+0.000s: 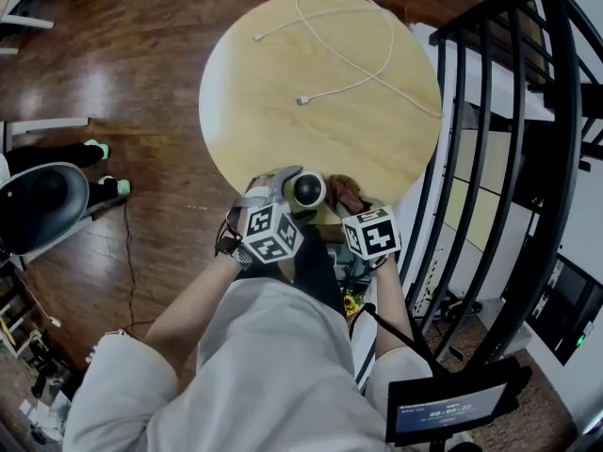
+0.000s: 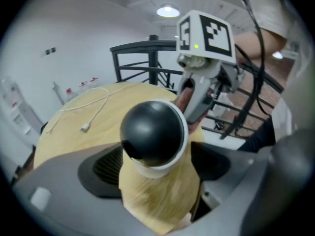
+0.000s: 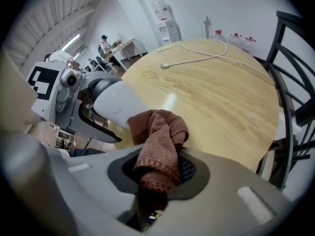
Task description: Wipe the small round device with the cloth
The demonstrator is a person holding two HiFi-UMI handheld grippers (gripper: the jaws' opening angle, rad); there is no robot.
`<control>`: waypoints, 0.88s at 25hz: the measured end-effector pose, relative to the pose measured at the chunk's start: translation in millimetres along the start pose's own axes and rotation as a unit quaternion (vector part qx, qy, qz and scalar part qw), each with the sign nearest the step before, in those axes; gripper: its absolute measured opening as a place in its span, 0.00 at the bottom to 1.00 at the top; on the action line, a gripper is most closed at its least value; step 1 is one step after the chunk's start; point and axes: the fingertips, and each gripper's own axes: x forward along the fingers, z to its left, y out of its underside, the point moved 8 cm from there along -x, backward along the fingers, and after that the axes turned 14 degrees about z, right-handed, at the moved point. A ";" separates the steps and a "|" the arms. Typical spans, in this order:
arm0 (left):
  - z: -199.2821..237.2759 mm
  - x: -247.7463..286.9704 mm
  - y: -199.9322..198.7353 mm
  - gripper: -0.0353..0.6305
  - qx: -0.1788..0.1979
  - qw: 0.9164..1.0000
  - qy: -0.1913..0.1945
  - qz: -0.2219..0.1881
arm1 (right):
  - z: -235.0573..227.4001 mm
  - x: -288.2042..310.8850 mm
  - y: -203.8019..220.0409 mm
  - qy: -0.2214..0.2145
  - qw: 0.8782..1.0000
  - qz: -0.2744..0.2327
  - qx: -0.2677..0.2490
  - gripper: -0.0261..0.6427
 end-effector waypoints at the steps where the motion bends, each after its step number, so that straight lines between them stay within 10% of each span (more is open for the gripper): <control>1: 0.3 -3.1 -2.9 0.68 -0.044 0.999 -0.004 -0.006 | -2.0 -4.6 3.0 -0.009 1.000 -0.012 0.013 0.17; 4: 3.1 -8.5 -11.1 0.67 -0.149 0.988 -0.007 -0.026 | -6.9 -19.6 8.1 -0.028 0.998 -0.051 0.039 0.17; 9: 8.3 0.1 -17.7 0.59 -0.152 0.988 -0.013 -0.011 | -11.2 -46.3 2.3 -0.029 0.994 -0.098 0.043 0.17; 14: 11.9 -1.9 -8.8 0.59 -0.108 0.993 0.027 -0.036 | -10.9 -64.3 -5.9 -0.052 0.990 -0.128 0.040 0.17; 22: 9.4 -5.3 -10.2 0.58 0.098 0.990 0.083 -0.053 | -15.9 -74.3 -7.5 -0.070 0.987 -0.137 0.041 0.17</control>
